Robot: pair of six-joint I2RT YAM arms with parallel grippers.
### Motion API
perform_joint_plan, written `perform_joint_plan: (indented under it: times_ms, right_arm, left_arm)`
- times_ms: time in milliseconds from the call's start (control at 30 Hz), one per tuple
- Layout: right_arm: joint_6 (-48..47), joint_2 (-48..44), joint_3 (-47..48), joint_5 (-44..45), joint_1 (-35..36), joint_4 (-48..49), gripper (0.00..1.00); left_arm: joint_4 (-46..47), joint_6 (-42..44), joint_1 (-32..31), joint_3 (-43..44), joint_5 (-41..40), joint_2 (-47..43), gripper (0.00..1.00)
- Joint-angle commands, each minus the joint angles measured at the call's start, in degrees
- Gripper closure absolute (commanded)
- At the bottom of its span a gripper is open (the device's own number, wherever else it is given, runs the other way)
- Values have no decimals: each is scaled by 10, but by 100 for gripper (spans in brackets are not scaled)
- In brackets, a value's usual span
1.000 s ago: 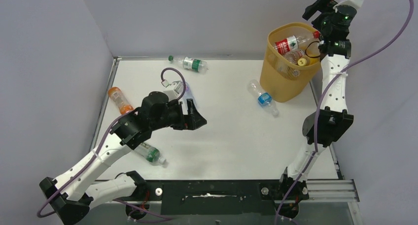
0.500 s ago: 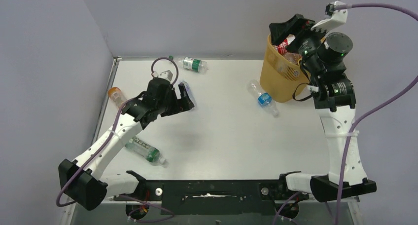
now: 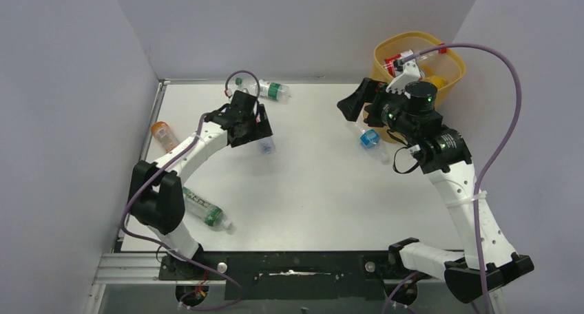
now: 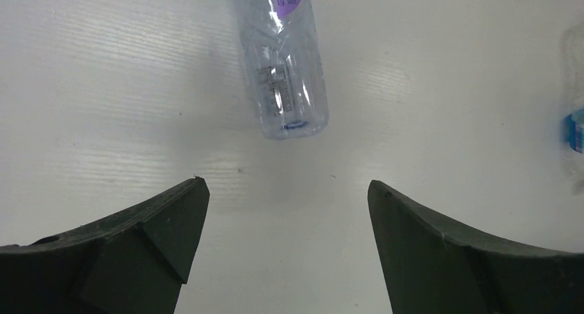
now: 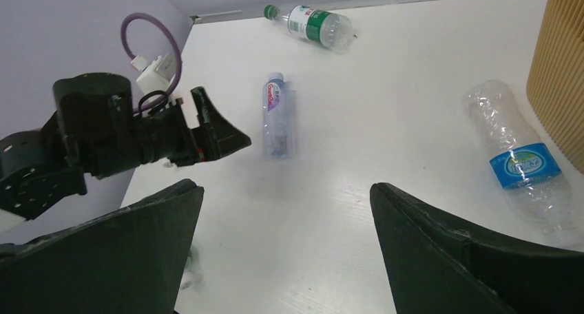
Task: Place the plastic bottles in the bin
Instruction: Pick up the plastic bottle at the center of the board.
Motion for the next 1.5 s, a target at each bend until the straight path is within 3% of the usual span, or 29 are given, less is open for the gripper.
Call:
perform_joint_plan:
  times_ms: [0, 633, 733, 833, 1033, 1233, 1467]
  right_arm:
    - [8, -36, 4, -35, 6, -14, 2]
    - [10, -80, -77, -62, 8, -22, 2]
    - [11, -80, -85, -65, 8, -18, 2]
    - [11, -79, -92, -66, 9, -15, 2]
    - [14, -79, -111, -68, 8, -1, 2]
    - [16, -74, -110, -64, 8, 3, 2]
    - [34, -46, -94, -98, 7, 23, 2]
  left_arm:
    - [25, -1, -6, 54, -37, 49, 13]
    - [33, -16, -19, 140, -67, 224, 13]
    - [36, -16, -19, 143, -65, 241, 19]
    - [43, -13, -19, 136, -61, 246, 34]
    - [47, 2, -20, 105, -57, 220, 58]
    - [28, 23, -47, 64, -44, 134, 58]
    - [39, 52, -117, -12, 89, -21, 58]
